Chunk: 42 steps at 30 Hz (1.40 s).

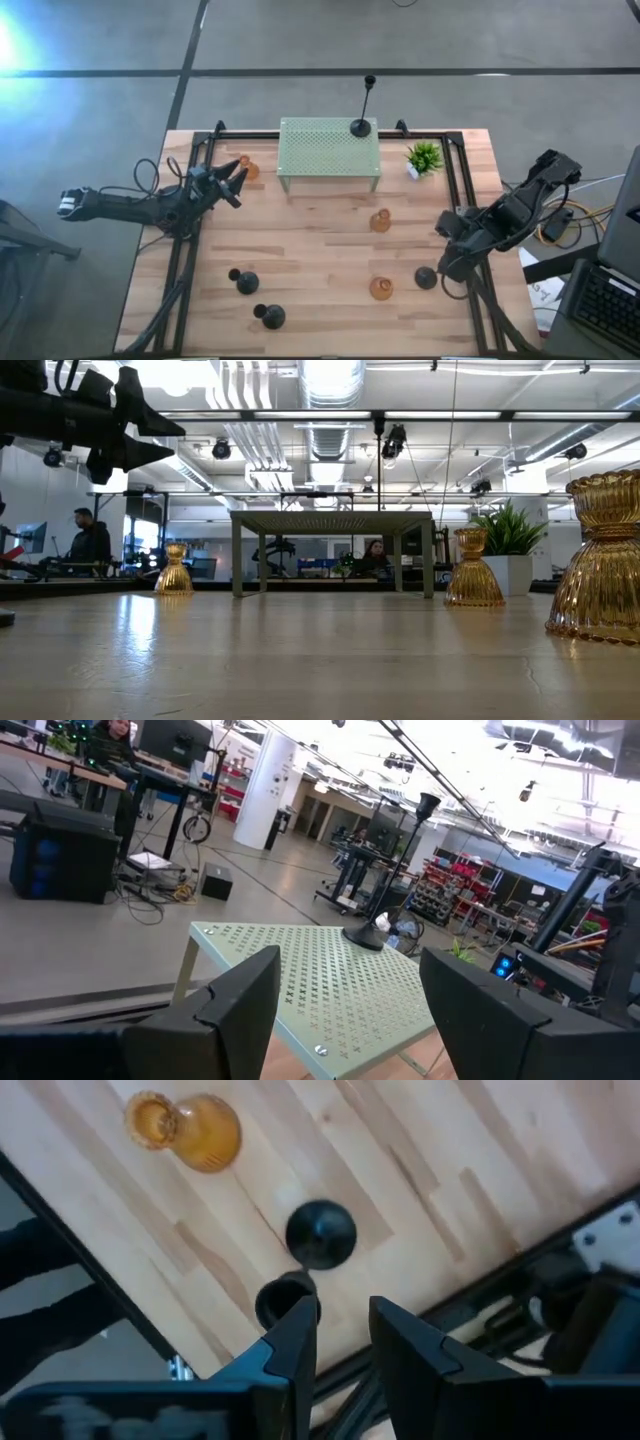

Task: Pick & Place candle stick holders
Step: Put the right black candle holder on the shelf aligned with the other black candle holder

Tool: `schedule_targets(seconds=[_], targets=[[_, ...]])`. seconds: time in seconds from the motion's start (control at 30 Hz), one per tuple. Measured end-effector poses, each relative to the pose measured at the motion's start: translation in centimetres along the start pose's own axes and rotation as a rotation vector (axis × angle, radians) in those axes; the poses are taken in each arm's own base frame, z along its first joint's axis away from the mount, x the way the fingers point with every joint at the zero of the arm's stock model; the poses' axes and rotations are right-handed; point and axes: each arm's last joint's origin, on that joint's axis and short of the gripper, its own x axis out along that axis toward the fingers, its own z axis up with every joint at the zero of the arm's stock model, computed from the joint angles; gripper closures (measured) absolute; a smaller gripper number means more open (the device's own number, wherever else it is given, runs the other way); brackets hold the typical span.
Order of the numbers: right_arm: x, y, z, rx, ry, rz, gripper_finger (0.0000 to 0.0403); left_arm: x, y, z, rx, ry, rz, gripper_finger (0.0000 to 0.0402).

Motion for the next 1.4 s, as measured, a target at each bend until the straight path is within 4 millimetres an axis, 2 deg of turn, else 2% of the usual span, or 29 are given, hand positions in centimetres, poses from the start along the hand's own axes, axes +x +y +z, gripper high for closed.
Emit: schedule_targets(seconds=[0.33, 0.63, 0.87, 1.23, 1.4], targets=[[2.1, -0.4, -0.4, 0.055, 0.048, 0.064, 0.0299, 0.0, 0.0, 0.0, 0.000, 0.000, 0.000, 0.0156], [4.2, 0.3, -0.5, 0.051, 0.100, 0.125, 0.0289, 0.0, 0.0, 0.0, 0.000, 0.000, 0.001, 0.0156], [5.4, 0.2, -0.6, 0.040, 0.111, 0.100, 0.0306, 0.0, 0.0, 0.0, 0.000, -0.002, 0.007, 0.0156], [5.4, 0.4, -0.5, 0.032, 0.113, 0.122, 0.0337, 0.0, 0.1, 0.0, 0.000, -0.006, 0.020, 0.0156], [6.2, 0.3, -0.6, 0.030, 0.120, 0.113, 0.0352, 0.0, 0.1, 0.0, 0.002, -0.006, 0.023, 0.0156]])
